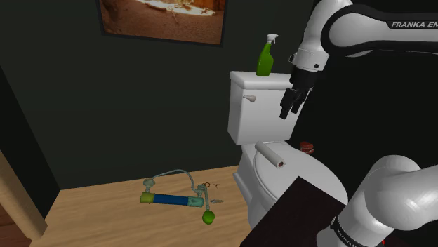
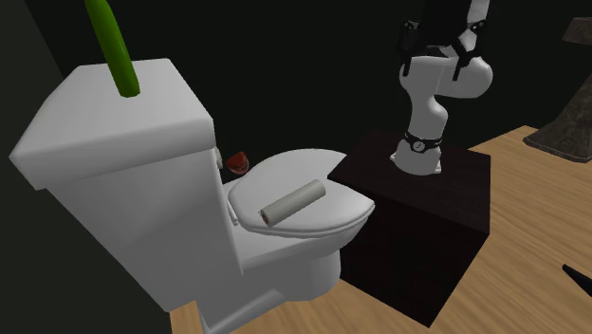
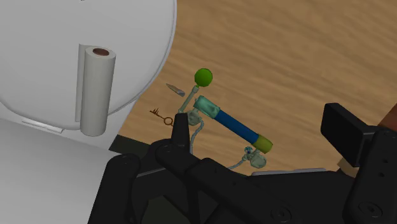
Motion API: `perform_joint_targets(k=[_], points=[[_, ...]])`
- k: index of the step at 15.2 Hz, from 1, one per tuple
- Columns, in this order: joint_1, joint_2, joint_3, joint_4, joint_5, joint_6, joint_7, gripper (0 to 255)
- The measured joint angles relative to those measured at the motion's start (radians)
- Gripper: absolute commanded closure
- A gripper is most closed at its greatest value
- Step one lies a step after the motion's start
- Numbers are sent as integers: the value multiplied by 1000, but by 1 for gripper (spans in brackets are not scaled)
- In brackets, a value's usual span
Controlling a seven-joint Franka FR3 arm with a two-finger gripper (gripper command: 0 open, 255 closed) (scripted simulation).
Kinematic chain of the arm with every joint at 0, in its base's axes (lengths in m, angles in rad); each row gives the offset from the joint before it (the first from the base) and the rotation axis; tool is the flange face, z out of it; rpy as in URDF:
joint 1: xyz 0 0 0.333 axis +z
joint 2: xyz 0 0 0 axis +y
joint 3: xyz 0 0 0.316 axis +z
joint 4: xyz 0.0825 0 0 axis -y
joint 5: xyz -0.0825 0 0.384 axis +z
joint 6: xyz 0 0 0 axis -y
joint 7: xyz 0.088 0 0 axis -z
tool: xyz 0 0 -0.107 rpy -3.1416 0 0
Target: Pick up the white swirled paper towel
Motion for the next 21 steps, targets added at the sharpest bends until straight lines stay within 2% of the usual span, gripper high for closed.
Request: perform_joint_targets(k=[3,10,12,21], points=[[-8,15,-15,-19,-6,30,-11,0],[-56,151,-108,-79,-41,205,-85,0],[-67,208,-135,-100,-46,277,-107,0],[-103,503,-256,-64,-20,505,-228,0]])
